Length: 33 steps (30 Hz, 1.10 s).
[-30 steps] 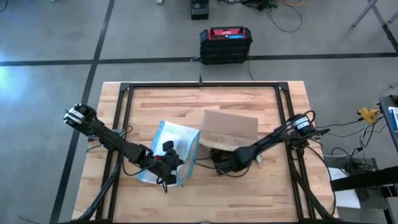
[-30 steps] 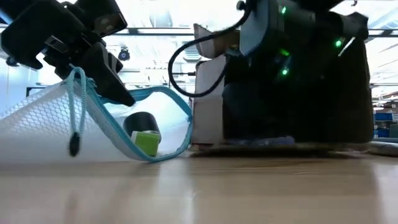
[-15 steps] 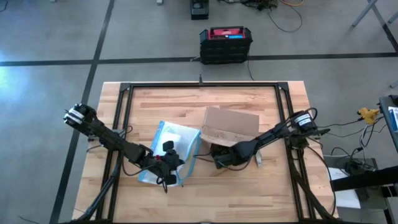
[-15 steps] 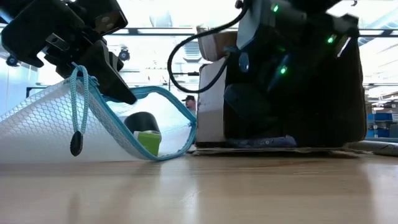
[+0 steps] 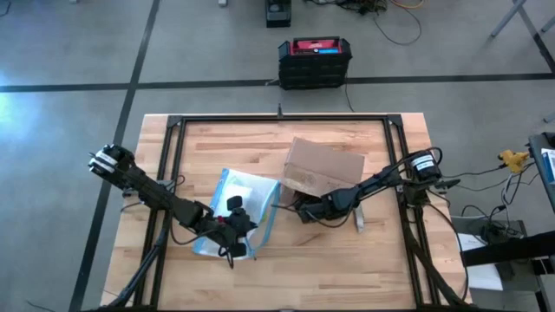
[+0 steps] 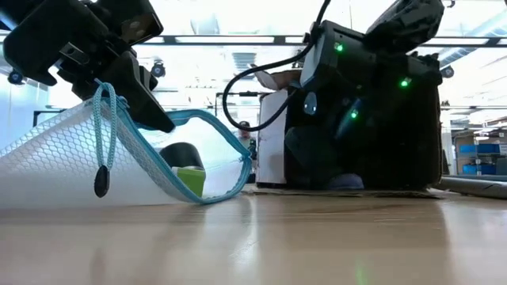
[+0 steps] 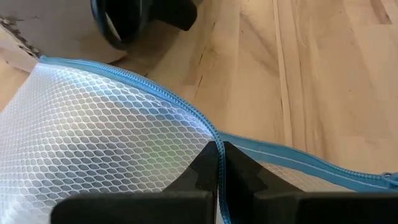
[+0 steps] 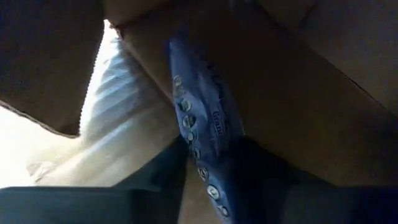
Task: Unpack boxes
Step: Put the blue chocolate bar into the transparent zip bag
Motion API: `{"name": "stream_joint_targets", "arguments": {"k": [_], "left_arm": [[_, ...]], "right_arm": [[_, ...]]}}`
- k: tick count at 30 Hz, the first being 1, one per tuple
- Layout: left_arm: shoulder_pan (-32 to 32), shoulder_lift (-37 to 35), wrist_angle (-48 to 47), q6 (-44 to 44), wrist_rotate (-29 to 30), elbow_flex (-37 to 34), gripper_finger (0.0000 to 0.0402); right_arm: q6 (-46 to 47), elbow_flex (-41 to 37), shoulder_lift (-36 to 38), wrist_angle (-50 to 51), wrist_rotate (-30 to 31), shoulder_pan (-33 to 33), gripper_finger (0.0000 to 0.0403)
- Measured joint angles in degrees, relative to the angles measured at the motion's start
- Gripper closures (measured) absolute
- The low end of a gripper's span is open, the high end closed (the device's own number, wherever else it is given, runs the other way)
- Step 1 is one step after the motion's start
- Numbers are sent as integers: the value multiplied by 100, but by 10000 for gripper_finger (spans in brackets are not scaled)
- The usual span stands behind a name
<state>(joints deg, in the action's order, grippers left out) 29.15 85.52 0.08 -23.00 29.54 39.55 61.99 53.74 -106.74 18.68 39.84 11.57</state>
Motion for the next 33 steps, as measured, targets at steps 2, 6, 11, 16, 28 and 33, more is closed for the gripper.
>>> {"name": "stream_joint_targets", "arguments": {"k": [2,6,11,16,28,33], "left_arm": [[0,0,2,0,0,0,401],[0,0,19,0,1,0,401],[-9,2,42,2,115,0,401],[-11,2,44,2,282,0,401],[26,2,37,-58,-463,0,401],[214,2,189,-218,-955,11,401]], "right_arm": [[-64,41,-4,20,-34,1,314],[-319,188,-9,157,-60,53,388],[-442,675,58,873,-326,297,389],[-784,1199,125,1283,-446,682,397],[-2709,1682,86,1003,-1696,1455,402],[-4204,1695,-189,-496,-1738,1425,403]]}}
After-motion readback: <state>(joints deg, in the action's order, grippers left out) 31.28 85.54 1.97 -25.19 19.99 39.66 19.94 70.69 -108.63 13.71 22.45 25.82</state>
